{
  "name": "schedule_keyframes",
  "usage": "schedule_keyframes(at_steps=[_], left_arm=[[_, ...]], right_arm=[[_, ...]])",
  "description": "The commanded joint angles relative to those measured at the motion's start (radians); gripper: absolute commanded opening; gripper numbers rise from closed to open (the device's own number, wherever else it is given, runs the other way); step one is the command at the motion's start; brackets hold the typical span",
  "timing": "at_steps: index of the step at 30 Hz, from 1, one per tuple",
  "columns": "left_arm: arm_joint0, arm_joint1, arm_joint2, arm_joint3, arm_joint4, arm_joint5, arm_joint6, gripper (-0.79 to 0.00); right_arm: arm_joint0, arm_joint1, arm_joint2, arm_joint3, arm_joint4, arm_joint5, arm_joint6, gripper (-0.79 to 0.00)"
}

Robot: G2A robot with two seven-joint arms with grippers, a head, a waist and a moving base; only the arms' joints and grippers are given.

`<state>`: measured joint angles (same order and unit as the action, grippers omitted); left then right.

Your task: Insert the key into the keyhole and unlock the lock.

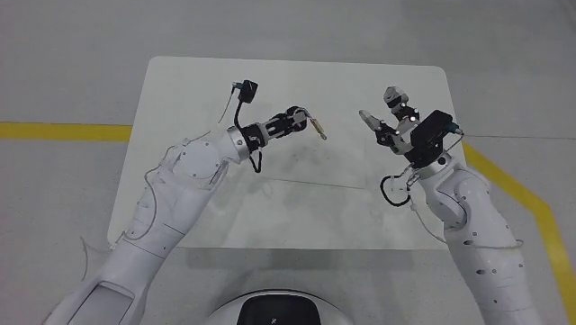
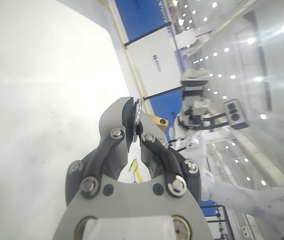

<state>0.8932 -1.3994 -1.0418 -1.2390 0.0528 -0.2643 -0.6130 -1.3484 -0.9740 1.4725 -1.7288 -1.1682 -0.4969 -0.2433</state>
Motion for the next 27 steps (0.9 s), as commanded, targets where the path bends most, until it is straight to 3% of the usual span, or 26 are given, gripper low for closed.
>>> schedule_keyframes(at_steps=[1, 8, 10, 11, 13, 14, 15, 22, 27], left_arm=[[0.004, 0.002, 0.018, -0.008, 0.068, 0.049, -0.008, -0.785], [-0.042, -0.009, 0.145, 0.025, 0.31, 0.285, -0.094, -0.785], [-0.058, -0.017, 0.18, 0.044, 0.353, 0.325, -0.09, -0.533], [-0.066, -0.022, 0.194, 0.052, 0.367, 0.337, -0.081, -0.443], [-0.075, -0.03, 0.211, 0.064, 0.365, 0.346, -0.068, -0.363], [-0.08, -0.034, 0.216, 0.071, 0.363, 0.348, -0.065, -0.142], [-0.085, -0.036, 0.219, 0.078, 0.363, 0.35, -0.062, 0.0], [-0.098, -0.039, 0.196, 0.087, 0.34, 0.336, -0.055, 0.0], [-0.054, -0.013, 0.11, -0.007, 0.377, 0.266, 0.029, 0.0]], right_arm=[[-0.034, 0.004, 0.044, -0.027, -0.014, 0.007, 0.001, 0.0], [-0.092, 0.01, 0.104, -0.078, -0.037, 0.004, 0.014, 0.0], [-0.092, 0.01, 0.104, -0.078, -0.037, 0.004, 0.014, 0.0], [-0.092, 0.01, 0.104, -0.078, -0.037, 0.004, 0.014, 0.0], [-0.092, 0.01, 0.104, -0.078, -0.037, 0.004, 0.014, 0.0], [-0.092, 0.01, 0.104, -0.078, -0.037, 0.004, 0.014, 0.0], [-0.092, 0.01, 0.104, -0.078, -0.037, 0.004, 0.014, 0.0], [-0.092, 0.01, 0.104, -0.078, -0.037, 0.004, 0.014, 0.0], [-0.092, 0.01, 0.104, -0.078, -0.037, 0.004, 0.014, 0.0]])
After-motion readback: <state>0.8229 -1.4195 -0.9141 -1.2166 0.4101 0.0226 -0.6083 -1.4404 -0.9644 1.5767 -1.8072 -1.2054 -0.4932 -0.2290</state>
